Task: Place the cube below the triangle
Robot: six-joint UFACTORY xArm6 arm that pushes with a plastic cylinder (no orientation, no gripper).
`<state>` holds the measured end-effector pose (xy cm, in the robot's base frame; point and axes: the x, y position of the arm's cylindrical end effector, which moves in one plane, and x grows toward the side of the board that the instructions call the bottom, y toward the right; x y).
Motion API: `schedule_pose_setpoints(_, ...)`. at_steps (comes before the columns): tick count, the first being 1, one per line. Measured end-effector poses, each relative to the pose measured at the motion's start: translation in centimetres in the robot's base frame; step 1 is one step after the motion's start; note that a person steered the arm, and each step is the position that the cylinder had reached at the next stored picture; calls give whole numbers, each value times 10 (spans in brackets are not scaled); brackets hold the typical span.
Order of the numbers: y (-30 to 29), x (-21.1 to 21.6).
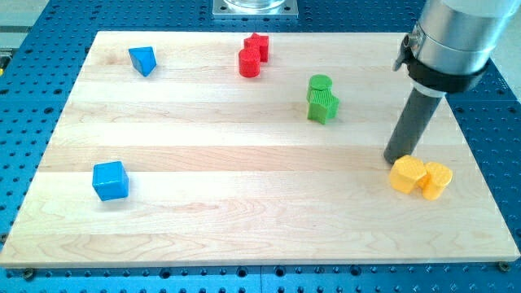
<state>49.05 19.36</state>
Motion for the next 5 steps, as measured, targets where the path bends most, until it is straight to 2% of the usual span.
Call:
schedule_pose_setpoints(1,5,8)
schedule_pose_setpoints(2,0,-24)
schedule_pose_setpoints(3,-154,-3)
schedule_pose_setpoints(4,-320,70)
schedule_pose_setpoints(5,-419,78)
